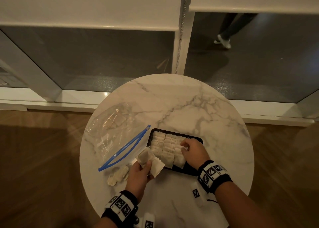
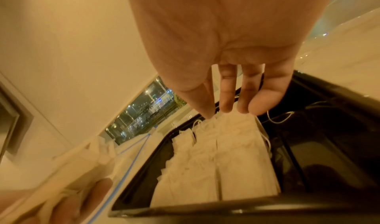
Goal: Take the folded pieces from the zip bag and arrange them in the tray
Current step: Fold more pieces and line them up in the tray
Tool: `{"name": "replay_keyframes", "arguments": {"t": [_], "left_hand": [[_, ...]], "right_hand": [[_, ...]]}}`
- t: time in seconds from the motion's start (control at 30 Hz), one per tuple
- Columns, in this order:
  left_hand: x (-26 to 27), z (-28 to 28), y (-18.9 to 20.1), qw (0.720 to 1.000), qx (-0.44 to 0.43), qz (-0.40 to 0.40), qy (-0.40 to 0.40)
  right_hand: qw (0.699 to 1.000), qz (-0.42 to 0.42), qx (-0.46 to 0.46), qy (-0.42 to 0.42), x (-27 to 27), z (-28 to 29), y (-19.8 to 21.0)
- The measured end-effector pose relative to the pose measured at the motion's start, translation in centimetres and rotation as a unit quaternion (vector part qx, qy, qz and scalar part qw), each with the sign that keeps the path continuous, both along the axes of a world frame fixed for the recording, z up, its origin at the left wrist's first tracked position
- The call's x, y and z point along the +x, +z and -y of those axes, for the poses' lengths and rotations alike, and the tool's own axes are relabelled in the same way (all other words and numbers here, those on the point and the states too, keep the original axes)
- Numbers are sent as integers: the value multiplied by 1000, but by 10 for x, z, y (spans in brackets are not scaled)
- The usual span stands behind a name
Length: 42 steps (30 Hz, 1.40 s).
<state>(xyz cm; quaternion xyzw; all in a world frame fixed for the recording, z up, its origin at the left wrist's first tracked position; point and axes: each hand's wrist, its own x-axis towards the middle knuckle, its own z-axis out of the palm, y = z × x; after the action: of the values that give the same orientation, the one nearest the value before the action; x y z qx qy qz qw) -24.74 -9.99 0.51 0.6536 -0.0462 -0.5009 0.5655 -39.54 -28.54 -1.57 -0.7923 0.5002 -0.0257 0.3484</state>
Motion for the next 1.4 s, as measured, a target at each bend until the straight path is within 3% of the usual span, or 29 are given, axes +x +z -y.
{"name": "replay_keyframes", "arguments": {"t": [0.17,0.37,0.67,0.87,0.97,1.1,1.23,1.4], "left_hand": [[-1,0,5,1000,-17,11,-1],[-13,5,15,998,-46,24,-23],[-18,1,22,996,-64,26,-60],[-17,-7,21,996,-73,6,-57],[-16,-10,17,997,-58,7,-41],[-13,-14,11,999,-37,3,-14],[-10,-16,7,1000,-30,0,-8],[-8,-16,5,999,-27,-20,14]], "right_hand": [[992,92,39,-78,-12,-18,15],[948,173,267,1,-8,-56,51],[928,241,281,-49,-4,-68,57],[928,226,294,-42,-14,-68,56],[933,222,268,-87,-22,-61,56],[937,202,72,-276,-39,-42,39],[965,159,84,-193,-49,-32,28],[981,99,58,-156,-46,-31,17]]}}
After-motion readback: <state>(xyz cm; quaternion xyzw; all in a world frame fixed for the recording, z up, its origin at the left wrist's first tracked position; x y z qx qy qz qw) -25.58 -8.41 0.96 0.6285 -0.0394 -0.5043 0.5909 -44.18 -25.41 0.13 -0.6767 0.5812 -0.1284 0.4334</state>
